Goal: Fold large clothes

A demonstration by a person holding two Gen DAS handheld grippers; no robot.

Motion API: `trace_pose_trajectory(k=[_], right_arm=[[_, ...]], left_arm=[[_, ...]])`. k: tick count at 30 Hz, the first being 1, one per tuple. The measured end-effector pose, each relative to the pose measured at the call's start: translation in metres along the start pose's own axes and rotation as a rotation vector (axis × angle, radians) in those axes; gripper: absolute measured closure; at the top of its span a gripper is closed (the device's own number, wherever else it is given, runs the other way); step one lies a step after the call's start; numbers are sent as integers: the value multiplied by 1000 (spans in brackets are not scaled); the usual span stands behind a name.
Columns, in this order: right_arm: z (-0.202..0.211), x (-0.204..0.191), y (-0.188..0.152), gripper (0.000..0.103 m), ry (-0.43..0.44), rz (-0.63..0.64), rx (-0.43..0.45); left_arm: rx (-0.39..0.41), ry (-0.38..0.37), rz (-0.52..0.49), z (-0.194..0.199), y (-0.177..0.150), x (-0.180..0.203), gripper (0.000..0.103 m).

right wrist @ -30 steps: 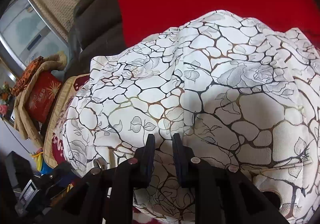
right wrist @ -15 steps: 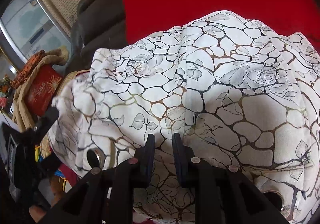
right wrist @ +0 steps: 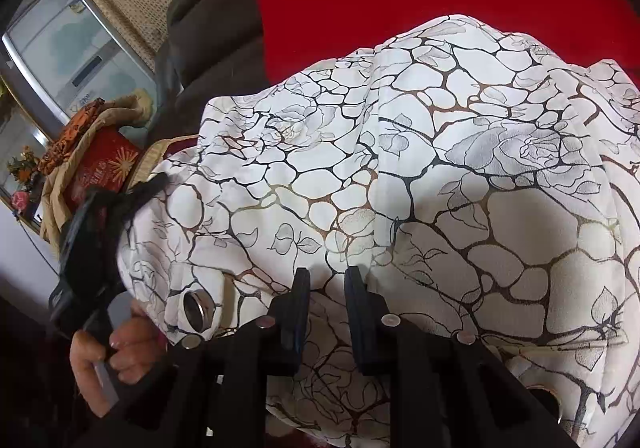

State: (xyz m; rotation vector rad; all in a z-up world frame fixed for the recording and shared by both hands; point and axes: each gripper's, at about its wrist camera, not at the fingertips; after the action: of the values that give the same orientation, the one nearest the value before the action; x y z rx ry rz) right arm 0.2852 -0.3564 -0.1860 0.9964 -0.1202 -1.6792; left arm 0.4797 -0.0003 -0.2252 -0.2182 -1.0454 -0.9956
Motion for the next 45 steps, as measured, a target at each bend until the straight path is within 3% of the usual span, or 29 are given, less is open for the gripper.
trace_pose_trajectory(k=[3, 4, 5, 7, 8, 11, 14, 18, 20, 22, 24, 27, 30, 32, 34, 36, 40, 42, 45], right_arm=[[2, 0, -2, 81, 4, -2, 1], [2, 0, -3, 81, 4, -1, 1], [1, 0, -3, 81, 3, -2, 2], [1, 0, -4, 83, 5, -5, 4], [2, 1, -4, 83, 10, -12, 7], [16, 1, -6, 85, 26, -17, 51], [52, 6, -6, 84, 3, -3, 178], [101, 55, -3, 80, -56, -170, 313], [116, 84, -5, 80, -104, -245, 330], [116, 118, -6, 86, -127, -325, 270], [107, 147, -11, 91, -38, -408, 189], [117, 163, -15, 92, 53, -467, 188], [129, 180, -20, 92, 57, -521, 185], [133, 206, -27, 92, 49, -629, 178], [134, 240, -39, 99, 73, -757, 169], [124, 267, -48, 100, 223, -850, 128], [120, 268, -42, 101, 225, -795, 100], [116, 268, -39, 97, 252, -813, 95], [127, 283, -36, 89, 373, -877, 156]], left_arm=[[-54, 20, -44, -4, 5, 3, 11], [-58, 30, -60, -1, 4, 5, 22], [-64, 47, -85, -2, 3, 6, 41], [-70, 72, -122, -3, 2, 10, 56], [-75, 56, -133, -2, 4, 12, 62], [-64, 49, -235, 5, 3, 29, 69], [-34, 65, -363, 16, -5, 55, 71], [-3, 114, -556, 29, -24, 101, 71], [14, 135, -669, 36, -38, 129, 71], [25, 150, -758, 42, -54, 151, 71], [35, 162, -856, 47, -77, 177, 71], [32, 185, -1010, 47, -120, 213, 72], [4, 220, -1163, 34, -173, 242, 72], [-28, 252, -1239, 16, -205, 253, 72], [-63, 291, -1294, -6, -229, 257, 72], [-96, 340, -1359, -30, -257, 257, 74], [-82, 444, -1578, -63, -320, 247, 74], [-50, 474, -1638, -65, -332, 244, 74], [-61, 451, -1629, -62, -326, 242, 74]])
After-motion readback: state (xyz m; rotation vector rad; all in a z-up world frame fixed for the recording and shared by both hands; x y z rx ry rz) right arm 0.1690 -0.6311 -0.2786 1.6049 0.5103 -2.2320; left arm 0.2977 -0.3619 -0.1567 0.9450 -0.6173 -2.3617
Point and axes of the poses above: each gripper's, at about its wrist camera, not at the fingertips, and z roughly against the way its jaws point, x to its right, y to its top, and after that the axes turned 5 degrees about y, right-handed
